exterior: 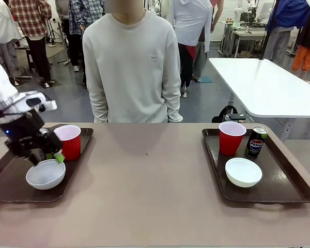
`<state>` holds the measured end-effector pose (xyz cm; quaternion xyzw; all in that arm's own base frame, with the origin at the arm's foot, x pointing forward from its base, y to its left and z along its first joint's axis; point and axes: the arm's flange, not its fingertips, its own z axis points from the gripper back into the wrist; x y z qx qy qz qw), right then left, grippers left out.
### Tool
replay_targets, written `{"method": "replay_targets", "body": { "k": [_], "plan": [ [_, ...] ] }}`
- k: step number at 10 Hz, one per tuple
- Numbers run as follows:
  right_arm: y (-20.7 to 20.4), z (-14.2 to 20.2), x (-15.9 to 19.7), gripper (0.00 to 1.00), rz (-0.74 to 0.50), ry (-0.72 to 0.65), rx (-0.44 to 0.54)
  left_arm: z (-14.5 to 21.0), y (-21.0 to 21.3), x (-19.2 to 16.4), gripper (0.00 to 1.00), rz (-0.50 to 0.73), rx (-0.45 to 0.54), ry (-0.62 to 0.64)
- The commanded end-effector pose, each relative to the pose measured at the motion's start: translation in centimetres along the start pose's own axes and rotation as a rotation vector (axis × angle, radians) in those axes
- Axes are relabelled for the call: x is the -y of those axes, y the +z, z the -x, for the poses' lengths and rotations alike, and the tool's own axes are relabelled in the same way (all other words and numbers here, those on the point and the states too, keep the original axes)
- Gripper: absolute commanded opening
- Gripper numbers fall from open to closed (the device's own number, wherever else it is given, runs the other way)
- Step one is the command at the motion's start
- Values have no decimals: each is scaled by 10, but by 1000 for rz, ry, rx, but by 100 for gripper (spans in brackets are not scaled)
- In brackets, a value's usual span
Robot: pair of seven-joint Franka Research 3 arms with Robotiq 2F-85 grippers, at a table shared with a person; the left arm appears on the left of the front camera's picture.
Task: Prepare tableware on both trays.
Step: Pick up a Picnic Bowl from the table and place it on a Handle tray.
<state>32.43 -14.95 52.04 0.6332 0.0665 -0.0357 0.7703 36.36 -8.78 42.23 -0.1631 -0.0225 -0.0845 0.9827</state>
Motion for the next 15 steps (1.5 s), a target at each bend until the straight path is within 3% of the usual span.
{"method": "replay_targets", "body": {
  "k": [1,3,4,6,9,11,12,15],
  "plan": [
    [4,2,1,100,11,14,-17,51,26,20,94,483,35,-186],
    [4,2,1,100,11,14,-17,74,44,30,94,936,266,-188],
    [4,2,1,100,11,14,-17,76,44,27,94,988,258,-91],
    [4,2,1,100,11,14,-17,76,45,6,94,1040,254,94],
    [4,2,1,100,11,14,-17,85,66,-34,94,986,142,162],
    [4,2,1,100,11,14,-17,96,82,-57,94,900,160,225],
    [4,2,1,100,11,14,-17,38,89,-55,94,1016,162,179],
    [4,2,1,100,11,14,-17,38,89,-55,94,1016,162,179]
  ]
}}
